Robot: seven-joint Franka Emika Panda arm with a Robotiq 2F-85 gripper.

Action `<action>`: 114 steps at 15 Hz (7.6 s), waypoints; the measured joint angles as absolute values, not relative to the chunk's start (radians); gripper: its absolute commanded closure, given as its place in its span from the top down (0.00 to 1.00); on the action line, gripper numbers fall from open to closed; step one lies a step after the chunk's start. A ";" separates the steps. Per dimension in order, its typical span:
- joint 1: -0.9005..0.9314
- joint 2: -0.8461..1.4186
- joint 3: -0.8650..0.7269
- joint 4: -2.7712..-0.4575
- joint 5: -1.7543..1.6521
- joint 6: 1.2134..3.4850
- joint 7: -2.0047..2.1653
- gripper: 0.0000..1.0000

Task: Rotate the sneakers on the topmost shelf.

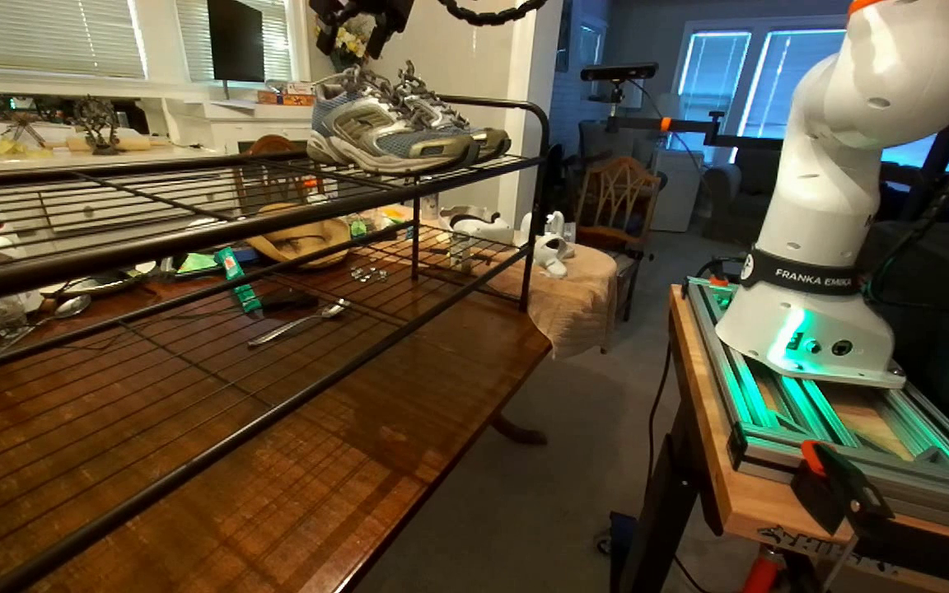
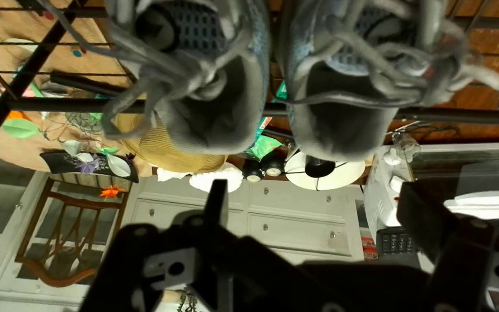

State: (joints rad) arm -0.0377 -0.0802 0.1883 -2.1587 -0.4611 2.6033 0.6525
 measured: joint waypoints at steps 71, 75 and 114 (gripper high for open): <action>0.046 0.131 0.117 -1.768 0.054 1.965 -1.019 0.04; 0.059 0.143 0.124 -1.758 0.026 1.949 -1.102 0.04; 0.087 0.049 0.144 -1.918 0.129 1.984 -1.397 1.00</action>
